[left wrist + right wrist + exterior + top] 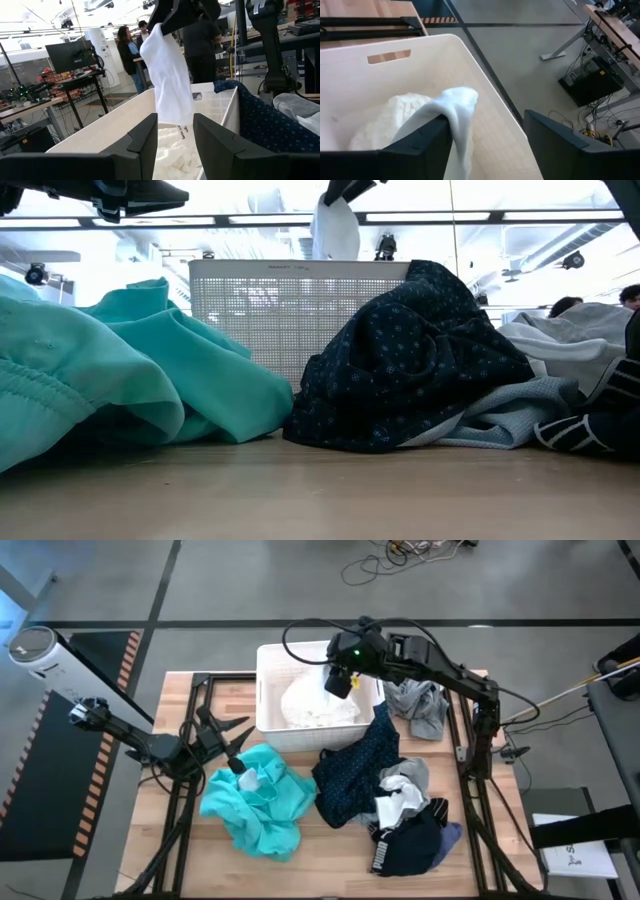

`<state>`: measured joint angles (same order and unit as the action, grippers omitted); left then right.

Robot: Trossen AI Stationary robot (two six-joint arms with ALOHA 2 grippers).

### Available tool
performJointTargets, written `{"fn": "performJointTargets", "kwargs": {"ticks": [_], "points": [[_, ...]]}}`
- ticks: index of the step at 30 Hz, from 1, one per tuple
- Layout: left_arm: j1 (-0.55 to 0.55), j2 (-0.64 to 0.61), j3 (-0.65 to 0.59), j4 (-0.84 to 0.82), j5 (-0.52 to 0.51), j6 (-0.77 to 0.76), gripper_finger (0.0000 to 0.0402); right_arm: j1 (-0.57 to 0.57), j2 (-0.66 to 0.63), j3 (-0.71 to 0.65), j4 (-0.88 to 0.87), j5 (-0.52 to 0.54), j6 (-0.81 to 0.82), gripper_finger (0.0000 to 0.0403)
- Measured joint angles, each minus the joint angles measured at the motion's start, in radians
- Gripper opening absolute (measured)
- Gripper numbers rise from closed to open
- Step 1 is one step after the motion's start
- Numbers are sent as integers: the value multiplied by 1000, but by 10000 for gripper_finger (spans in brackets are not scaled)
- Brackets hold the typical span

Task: Sort clothes
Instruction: Put the white sock into the white laundry bin

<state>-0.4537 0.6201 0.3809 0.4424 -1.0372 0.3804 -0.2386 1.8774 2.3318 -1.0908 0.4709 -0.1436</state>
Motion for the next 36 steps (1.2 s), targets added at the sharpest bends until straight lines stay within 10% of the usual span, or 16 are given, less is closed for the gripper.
{"fn": "performJointTargets", "kwargs": {"ticks": [14,36], "points": [[0,0,0,0,0,0,114,-56,3,-58,-115,-124,133,204],[0,0,0,0,0,3,114,-149,4,-443,227,-431,151,123]]}}
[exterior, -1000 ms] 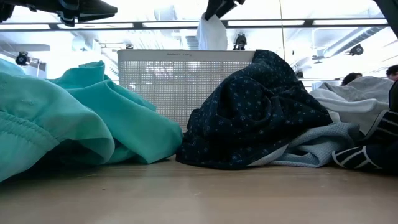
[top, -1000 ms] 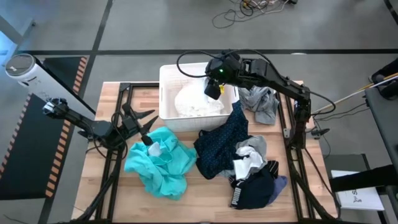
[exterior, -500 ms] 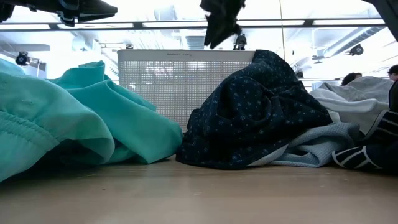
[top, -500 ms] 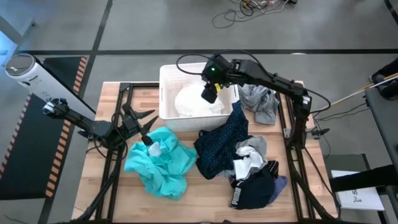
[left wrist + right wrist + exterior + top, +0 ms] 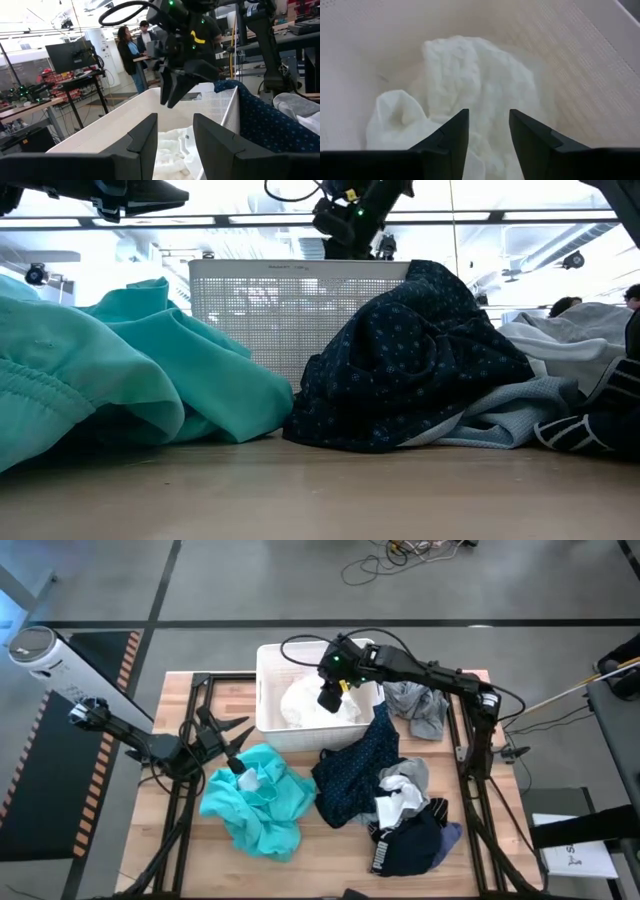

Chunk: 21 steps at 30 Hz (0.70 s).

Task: Sort clothes
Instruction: Put the white sock into the white laundry bin

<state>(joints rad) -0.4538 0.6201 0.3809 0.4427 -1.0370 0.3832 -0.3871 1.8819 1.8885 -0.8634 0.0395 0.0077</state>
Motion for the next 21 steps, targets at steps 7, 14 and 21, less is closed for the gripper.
{"fn": "performJointTargets", "kwargs": {"ticks": [7,14,21], "points": [[0,0,0,0,0,0,114,-14,67,-23,34,-81,-5,43],[0,0,0,1,0,0,114,-21,175,-24,5,-104,-4,10],[0,0,0,0,0,1,114,-26,228,-24,-39,-126,-9,4]]}}
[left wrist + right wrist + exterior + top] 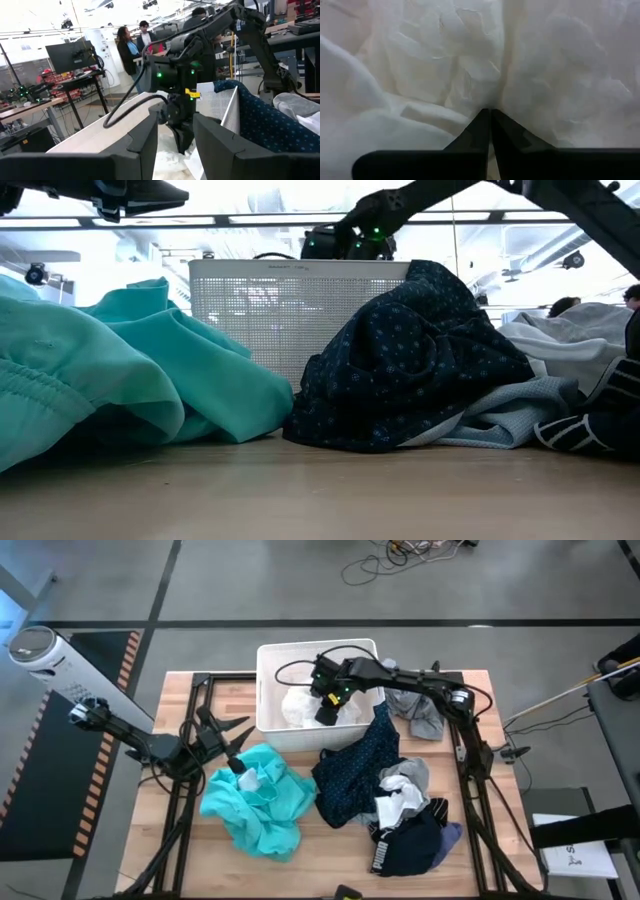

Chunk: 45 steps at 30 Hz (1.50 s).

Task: Sort clothes
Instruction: Put the white sock into the white laundry bin

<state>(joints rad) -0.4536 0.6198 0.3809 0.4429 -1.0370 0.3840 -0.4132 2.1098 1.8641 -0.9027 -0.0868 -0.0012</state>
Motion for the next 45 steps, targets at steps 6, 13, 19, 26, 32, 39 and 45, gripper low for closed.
{"fn": "performJointTargets", "kwargs": {"ticks": [6,13,19,26,32,39,45], "points": [[0,0,0,0,0,4,114,11,-36,88,-53,20,-2,15],[0,0,0,0,0,4,114,63,-106,282,-249,170,-39,52],[0,0,0,-1,0,4,114,136,-170,398,-432,172,-25,90],[0,0,0,0,0,4,114,249,-231,406,-677,163,46,112],[0,0,0,0,0,1,114,365,-280,350,-666,60,92,121],[0,0,0,0,0,0,114,500,-291,256,-667,60,169,138],[0,0,0,-1,0,0,114,572,-291,96,-668,64,259,160]]}}
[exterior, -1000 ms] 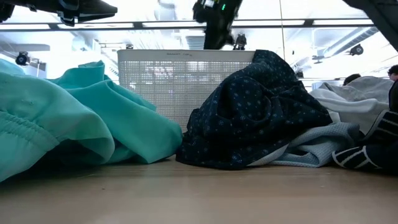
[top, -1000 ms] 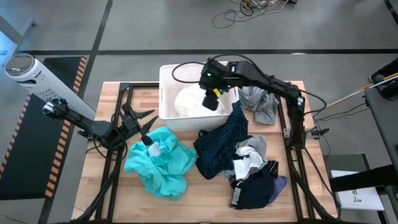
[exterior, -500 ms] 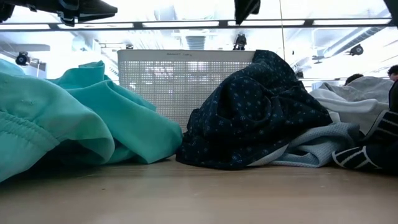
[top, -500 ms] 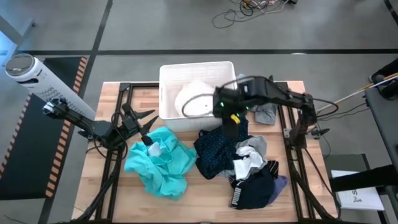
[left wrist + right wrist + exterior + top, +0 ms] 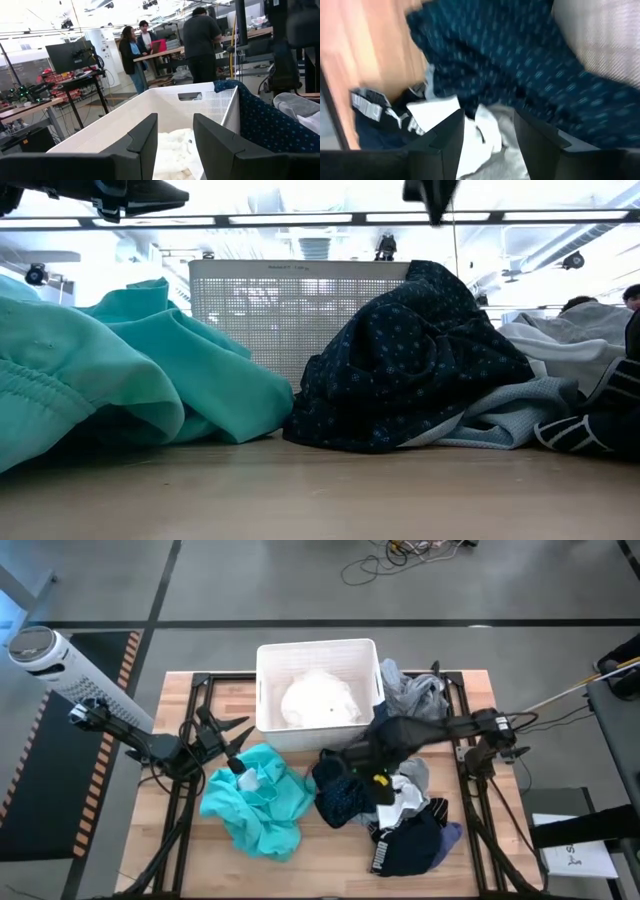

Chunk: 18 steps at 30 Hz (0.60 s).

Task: Sort clothes
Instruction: Put the white sock into the white laundry bin

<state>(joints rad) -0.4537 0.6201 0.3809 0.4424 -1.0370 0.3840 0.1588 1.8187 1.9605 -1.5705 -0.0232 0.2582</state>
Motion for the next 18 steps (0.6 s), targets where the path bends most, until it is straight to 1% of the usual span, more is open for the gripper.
{"fn": "performJointTargets", "kwargs": {"ticks": [6,13,18], "points": [[0,0,0,0,0,0,114,34,0,-168,9,-5,4,181],[0,0,0,0,0,0,114,39,0,-347,27,-14,-103,188],[0,0,0,0,0,0,114,38,0,-425,107,-12,-149,189]]}}
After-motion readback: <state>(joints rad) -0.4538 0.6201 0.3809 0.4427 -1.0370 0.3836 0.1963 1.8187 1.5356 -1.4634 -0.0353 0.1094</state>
